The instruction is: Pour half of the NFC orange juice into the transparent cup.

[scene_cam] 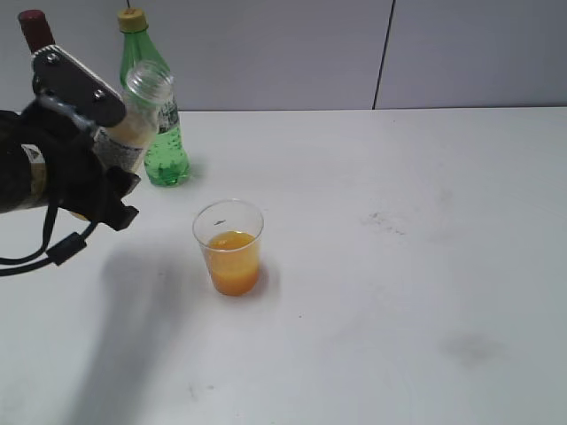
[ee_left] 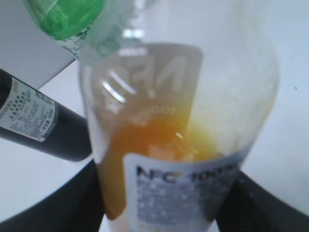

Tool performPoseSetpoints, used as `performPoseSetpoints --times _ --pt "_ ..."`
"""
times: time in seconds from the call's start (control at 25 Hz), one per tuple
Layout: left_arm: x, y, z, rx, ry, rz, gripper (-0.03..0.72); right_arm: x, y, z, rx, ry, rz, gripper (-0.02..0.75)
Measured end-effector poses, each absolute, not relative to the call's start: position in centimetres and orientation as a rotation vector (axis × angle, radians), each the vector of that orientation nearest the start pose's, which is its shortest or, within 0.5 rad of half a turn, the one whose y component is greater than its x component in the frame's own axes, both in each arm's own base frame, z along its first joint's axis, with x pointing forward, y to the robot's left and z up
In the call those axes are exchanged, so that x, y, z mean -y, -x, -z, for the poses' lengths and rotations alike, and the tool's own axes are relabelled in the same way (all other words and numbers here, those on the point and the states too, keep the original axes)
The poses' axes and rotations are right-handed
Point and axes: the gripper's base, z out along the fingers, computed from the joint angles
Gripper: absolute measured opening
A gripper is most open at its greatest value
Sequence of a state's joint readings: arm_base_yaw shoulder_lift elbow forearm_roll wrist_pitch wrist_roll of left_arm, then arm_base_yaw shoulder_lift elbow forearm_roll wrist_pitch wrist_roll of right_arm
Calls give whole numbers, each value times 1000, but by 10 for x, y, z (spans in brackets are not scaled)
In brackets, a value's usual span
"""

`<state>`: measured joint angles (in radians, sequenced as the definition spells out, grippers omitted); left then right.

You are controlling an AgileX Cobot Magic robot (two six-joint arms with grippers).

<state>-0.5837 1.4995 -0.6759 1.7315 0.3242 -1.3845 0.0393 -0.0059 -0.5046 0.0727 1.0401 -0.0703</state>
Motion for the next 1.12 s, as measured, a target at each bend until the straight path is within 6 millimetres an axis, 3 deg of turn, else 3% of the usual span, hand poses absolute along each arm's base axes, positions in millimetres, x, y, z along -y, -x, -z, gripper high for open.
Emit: performPoseSetpoints --times 0.32,0.56,0.76,0.92,1.12 --pt "115 -275 -217 -2075 -833 115 478 -6 6 -280 -2009 112 -68 572" --pt "109 -290 -230 -1927 -955 305 478 -6 6 -280 -2009 112 -68 572" --pt "101 -305 -237 -1763 -821 455 478 -6 6 -280 -2009 112 -68 572" --pt "105 -317 -224 -1687 -776 522 478 -6 6 -280 -2009 112 -68 572" --pt "114 -334 -188 -1655 -744 607 478 -6 6 -280 -2009 112 -68 572"
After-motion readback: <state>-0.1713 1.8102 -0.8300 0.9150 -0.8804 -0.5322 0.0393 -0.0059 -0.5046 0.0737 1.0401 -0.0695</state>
